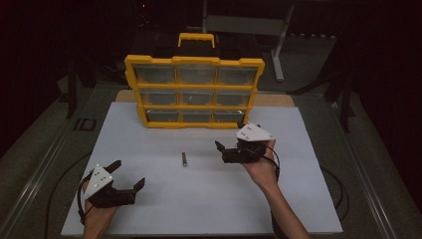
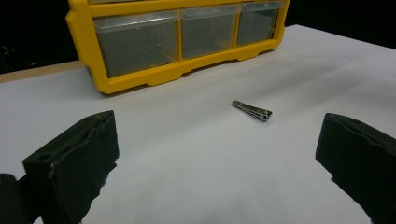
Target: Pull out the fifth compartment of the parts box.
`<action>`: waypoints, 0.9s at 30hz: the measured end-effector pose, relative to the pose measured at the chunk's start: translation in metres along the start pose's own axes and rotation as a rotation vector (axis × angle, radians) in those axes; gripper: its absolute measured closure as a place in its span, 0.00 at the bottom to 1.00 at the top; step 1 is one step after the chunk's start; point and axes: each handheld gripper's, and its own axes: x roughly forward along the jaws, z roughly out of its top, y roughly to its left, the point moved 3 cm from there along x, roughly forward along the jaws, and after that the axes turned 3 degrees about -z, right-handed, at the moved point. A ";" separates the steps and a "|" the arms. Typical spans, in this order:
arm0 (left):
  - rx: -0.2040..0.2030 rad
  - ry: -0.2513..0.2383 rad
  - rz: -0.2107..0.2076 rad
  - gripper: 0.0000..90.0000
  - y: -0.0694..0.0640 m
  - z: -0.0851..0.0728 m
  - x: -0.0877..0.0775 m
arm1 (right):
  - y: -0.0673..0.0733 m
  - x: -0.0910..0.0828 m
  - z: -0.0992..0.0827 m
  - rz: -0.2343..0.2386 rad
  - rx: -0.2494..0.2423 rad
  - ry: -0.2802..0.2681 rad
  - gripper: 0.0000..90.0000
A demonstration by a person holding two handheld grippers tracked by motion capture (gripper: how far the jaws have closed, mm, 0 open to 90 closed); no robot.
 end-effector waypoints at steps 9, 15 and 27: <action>-0.003 -0.004 -0.001 0.00 0.000 0.000 0.000 | 0.006 0.011 0.008 0.006 -0.022 0.003 0.09; -0.003 -0.002 0.000 0.00 0.000 0.000 0.000 | 0.010 0.019 0.013 0.004 -0.050 0.009 0.09; -0.001 0.000 -0.001 0.00 0.001 0.000 0.001 | 0.015 0.038 0.022 -0.006 -0.103 0.027 0.09</action>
